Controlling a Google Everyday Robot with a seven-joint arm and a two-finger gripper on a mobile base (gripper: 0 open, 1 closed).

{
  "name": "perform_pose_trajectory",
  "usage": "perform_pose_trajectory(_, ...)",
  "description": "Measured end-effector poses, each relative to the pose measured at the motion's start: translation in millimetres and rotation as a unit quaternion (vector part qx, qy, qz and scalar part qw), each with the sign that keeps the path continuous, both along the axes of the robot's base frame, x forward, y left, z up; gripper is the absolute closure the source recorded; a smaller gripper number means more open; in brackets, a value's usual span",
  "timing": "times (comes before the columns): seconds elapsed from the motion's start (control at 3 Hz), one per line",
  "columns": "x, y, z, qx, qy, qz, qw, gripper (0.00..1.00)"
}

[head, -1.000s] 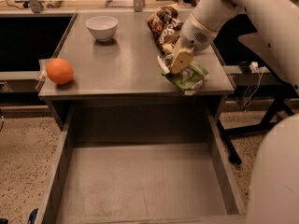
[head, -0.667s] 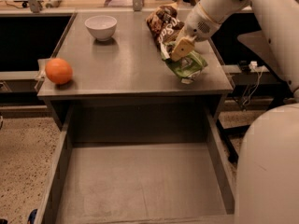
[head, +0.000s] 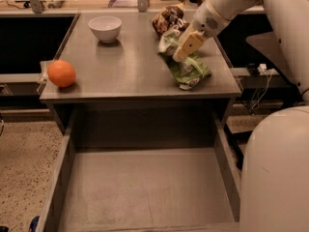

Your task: Pick green jalapeno chip bag from top drawer and place on counter

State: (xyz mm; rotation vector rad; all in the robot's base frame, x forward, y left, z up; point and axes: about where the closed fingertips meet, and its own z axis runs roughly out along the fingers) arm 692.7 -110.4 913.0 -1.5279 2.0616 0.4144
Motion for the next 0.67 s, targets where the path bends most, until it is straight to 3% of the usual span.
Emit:
perform_pose_trajectory(0.33,0.0,0.0,0.0,0.0,0.0,0.0,1.0,0.0)
perform_pose_trajectory(0.67,0.0,0.0,0.0,0.0,0.0,0.0,1.0,0.0)
